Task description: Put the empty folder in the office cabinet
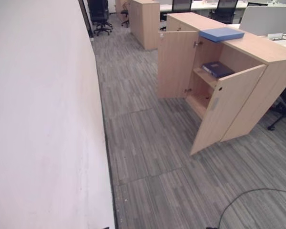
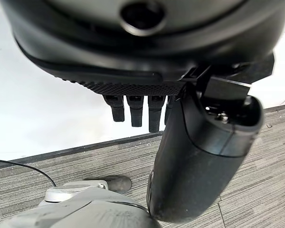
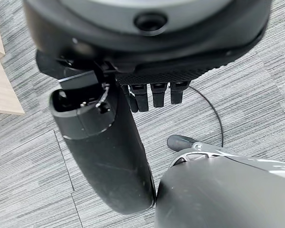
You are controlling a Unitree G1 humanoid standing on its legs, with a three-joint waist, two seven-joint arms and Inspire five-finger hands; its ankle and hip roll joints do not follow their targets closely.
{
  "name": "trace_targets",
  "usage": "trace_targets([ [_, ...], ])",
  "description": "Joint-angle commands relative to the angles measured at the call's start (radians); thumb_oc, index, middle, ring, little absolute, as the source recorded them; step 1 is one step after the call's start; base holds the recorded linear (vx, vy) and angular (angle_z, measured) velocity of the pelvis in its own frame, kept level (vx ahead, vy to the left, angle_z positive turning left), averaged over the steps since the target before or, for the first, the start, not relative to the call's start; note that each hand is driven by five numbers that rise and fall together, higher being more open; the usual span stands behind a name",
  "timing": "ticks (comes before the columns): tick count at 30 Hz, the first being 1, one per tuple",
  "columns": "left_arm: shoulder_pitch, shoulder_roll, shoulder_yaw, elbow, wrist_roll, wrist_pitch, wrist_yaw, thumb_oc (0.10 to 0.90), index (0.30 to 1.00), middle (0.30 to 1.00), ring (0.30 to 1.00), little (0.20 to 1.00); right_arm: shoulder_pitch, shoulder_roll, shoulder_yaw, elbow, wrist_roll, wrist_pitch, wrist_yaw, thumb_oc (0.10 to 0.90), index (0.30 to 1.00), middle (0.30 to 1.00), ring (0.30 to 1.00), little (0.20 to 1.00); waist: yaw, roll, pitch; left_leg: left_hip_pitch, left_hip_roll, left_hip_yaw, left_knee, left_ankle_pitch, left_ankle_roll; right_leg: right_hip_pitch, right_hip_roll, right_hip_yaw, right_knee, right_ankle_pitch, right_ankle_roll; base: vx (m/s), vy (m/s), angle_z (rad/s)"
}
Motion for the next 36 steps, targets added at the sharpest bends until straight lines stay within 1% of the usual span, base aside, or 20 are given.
trace_targets([
  [1, 0.010, 0.021, -0.008, 0.072, -0.010, 0.016, -0.011, 0.800, 0.900, 0.900, 0.900, 0.900, -0.048, -0.002, 0.006, 0.039, 0.006, -0.015, 0.000, 0.800, 0.900, 0.900, 0.900, 0.900, 0.014, -0.039, 0.026, 0.066, 0.028, 0.038, -0.020, -0.084, -0.069, 0.010, -0.102, -0.018, -0.116, 0.171, 0.118, 0.00, 0.000, 0.00],
  [3, 0.013, 0.020, -0.002, 0.094, -0.020, 0.028, -0.044, 0.800, 0.900, 0.900, 0.900, 0.900, -0.048, -0.004, 0.011, 0.040, -0.004, -0.009, 0.015, 0.800, 0.900, 0.900, 0.900, 0.900, 0.011, -0.037, 0.024, 0.067, 0.029, 0.040, -0.020, -0.085, -0.069, 0.009, -0.101, -0.017, -0.116, 0.171, 0.117, 0.00, 0.000, 0.00],
  [9, 0.013, 0.019, 0.018, 0.113, -0.041, 0.036, -0.065, 0.800, 0.900, 0.900, 0.900, 0.900, -0.049, -0.004, -0.004, 0.039, 0.023, -0.001, 0.024, 0.800, 0.900, 0.900, 0.900, 0.900, 0.004, -0.030, 0.017, 0.074, 0.029, 0.045, -0.020, -0.089, -0.068, 0.015, -0.099, -0.011, -0.116, 0.169, 0.116, 0.00, 0.000, 0.00],
  [11, 0.012, 0.023, 0.022, 0.106, -0.030, 0.033, -0.031, 0.800, 0.900, 0.900, 0.900, 0.900, -0.047, 0.001, -0.009, 0.042, 0.031, -0.001, 0.019, 0.800, 0.900, 0.900, 0.900, 0.900, 0.005, -0.029, 0.012, 0.077, 0.027, 0.044, -0.020, -0.092, -0.068, 0.019, -0.099, -0.012, -0.116, 0.167, 0.115, 0.00, 0.000, 0.00],
  [15, 0.013, 0.019, 0.017, 0.105, -0.018, 0.032, -0.009, 0.800, 0.900, 0.900, 0.900, 0.900, -0.047, 0.005, -0.006, 0.044, 0.030, 0.000, 0.011, 0.800, 0.900, 0.900, 0.900, 0.900, 0.006, -0.028, 0.011, 0.080, 0.028, 0.042, -0.020, -0.093, -0.068, 0.022, -0.099, -0.011, -0.116, 0.165, 0.115, 0.00, 0.000, 0.00],
  [17, 0.004, 0.024, -0.025, 0.083, 0.040, 0.023, 0.014, 0.800, 0.900, 0.900, 0.900, 0.900, -0.046, 0.005, 0.000, 0.048, 0.023, -0.001, 0.005, 0.800, 0.900, 0.900, 0.900, 0.900, 0.004, -0.028, 0.012, 0.082, 0.029, 0.042, -0.020, -0.094, -0.068, 0.023, -0.100, -0.010, -0.116, 0.165, 0.116, 0.00, 0.000, 0.00],
  [20, 0.004, 0.025, -0.036, 0.035, 0.035, 0.007, 0.027, 0.800, 0.900, 0.900, 0.900, 0.900, -0.044, 0.008, 0.001, 0.044, 0.030, -0.010, -0.004, 0.800, 0.900, 0.900, 0.900, 0.900, 0.009, -0.030, 0.017, 0.081, 0.029, 0.040, -0.020, -0.094, -0.069, 0.025, -0.099, -0.015, -0.116, 0.163, 0.117, 0.00, 0.000, 0.00],
  [26, -0.004, 0.028, -0.055, 0.014, 0.056, -0.001, 0.069, 0.800, 0.900, 0.900, 0.900, 0.900, -0.043, 0.019, -0.004, 0.047, 0.056, -0.020, -0.018, 0.800, 0.900, 0.900, 0.900, 0.900, 0.014, -0.039, 0.022, 0.077, 0.029, 0.036, -0.020, -0.092, -0.071, 0.025, -0.099, -0.020, -0.116, 0.162, 0.118, 0.00, -0.005, 0.00],
  [28, -0.004, 0.026, -0.060, 0.028, 0.056, 0.005, 0.050, 0.800, 0.900, 0.900, 0.900, 0.900, -0.045, 0.020, -0.004, 0.046, 0.059, -0.021, -0.016, 0.800, 0.900, 0.900, 0.900, 0.900, 0.013, -0.040, 0.023, 0.077, 0.030, 0.037, -0.020, -0.092, -0.071, 0.024, -0.100, -0.018, -0.116, 0.162, 0.119, 0.00, 0.000, 0.00],
  [29, -0.004, 0.025, -0.068, 0.046, 0.057, 0.009, 0.018, 0.800, 0.900, 0.900, 0.900, 0.900, -0.042, 0.017, -0.001, 0.048, 0.055, -0.020, -0.008, 0.800, 0.900, 0.900, 0.900, 0.900, 0.009, -0.039, 0.023, 0.078, 0.032, 0.040, -0.020, -0.092, -0.071, 0.024, -0.099, -0.016, -0.116, 0.162, 0.118, 0.00, 0.000, 0.00],
  [30, -0.004, 0.025, -0.068, 0.047, 0.057, 0.009, 0.017, 0.800, 0.900, 0.900, 0.900, 0.900, -0.042, 0.017, -0.001, 0.048, 0.055, -0.020, -0.008, 0.800, 0.900, 0.900, 0.900, 0.900, 0.009, -0.039, 0.023, 0.078, 0.032, 0.040, -0.020, -0.092, -0.071, 0.024, -0.099, -0.016, -0.116, 0.162, 0.118, 0.00, 0.000, 0.00],
  [31, -0.003, 0.021, -0.071, 0.069, 0.056, 0.019, -0.019, 0.800, 0.900, 0.900, 0.900, 0.900, -0.042, 0.012, 0.000, 0.051, 0.046, -0.016, 0.001, 0.800, 0.900, 0.900, 0.900, 0.900, 0.003, -0.036, 0.022, 0.081, 0.032, 0.043, -0.020, -0.093, -0.071, 0.024, -0.099, -0.014, -0.116, 0.163, 0.118, 0.00, 0.000, 0.00],
  [32, -0.002, 0.022, -0.069, 0.082, 0.059, 0.024, -0.032, 0.800, 0.900, 0.900, 0.900, 0.900, -0.042, 0.010, 0.000, 0.052, 0.042, -0.013, 0.007, 0.800, 0.900, 0.900, 0.900, 0.900, 0.001, -0.034, 0.021, 0.081, 0.032, 0.044, -0.020, -0.094, -0.070, 0.024, -0.098, -0.014, -0.116, 0.163, 0.118, 0.00, 0.000, 0.00],
  [36, -0.003, 0.024, -0.053, 0.120, 0.062, 0.040, -0.060, 0.800, 0.900, 0.900, 0.900, 0.900, -0.042, 0.006, 0.001, 0.055, 0.030, -0.002, 0.026, 0.800, 0.900, 0.900, 0.900, 0.900, -0.005, -0.030, 0.014, 0.085, 0.032, 0.048, -0.020, -0.097, -0.070, 0.024, -0.098, -0.007, -0.116, 0.163, 0.117, 0.00, 0.000, 0.00],
])
